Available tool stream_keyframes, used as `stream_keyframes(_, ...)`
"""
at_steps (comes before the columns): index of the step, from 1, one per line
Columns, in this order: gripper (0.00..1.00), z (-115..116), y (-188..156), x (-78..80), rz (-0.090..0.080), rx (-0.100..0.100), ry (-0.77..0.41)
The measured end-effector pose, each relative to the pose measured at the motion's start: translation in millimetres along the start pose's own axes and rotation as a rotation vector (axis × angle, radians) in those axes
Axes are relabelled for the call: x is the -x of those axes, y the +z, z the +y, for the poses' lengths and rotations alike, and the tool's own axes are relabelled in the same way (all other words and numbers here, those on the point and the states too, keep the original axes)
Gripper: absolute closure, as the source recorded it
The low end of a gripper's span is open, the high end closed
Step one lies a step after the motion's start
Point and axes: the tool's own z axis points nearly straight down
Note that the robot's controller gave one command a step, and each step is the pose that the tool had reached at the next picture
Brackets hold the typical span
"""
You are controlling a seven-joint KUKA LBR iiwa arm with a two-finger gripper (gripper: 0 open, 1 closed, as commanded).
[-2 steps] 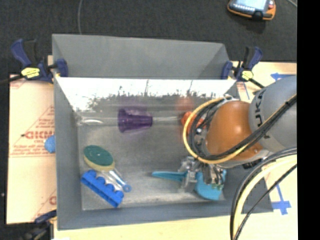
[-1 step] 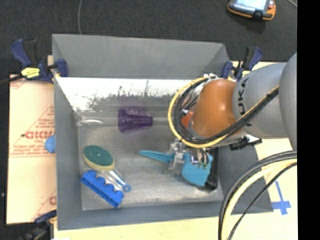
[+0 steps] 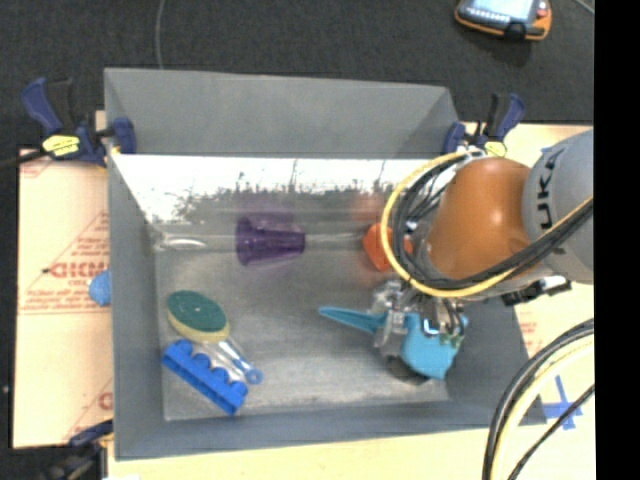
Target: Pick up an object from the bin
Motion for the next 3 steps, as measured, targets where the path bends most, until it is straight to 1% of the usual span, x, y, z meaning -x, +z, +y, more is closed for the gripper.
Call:
stream_keyframes(1, 1.00, 27, 7, 21.1, 0.003, 0.006, -0.018)
stream_keyframes(2, 1.00, 10, -105, 15.9, 0.004, 0.002, -0.026)
stream_keyframes(3, 1.00, 24, -53, 25.5, 0.004, 0.004, -0.042)
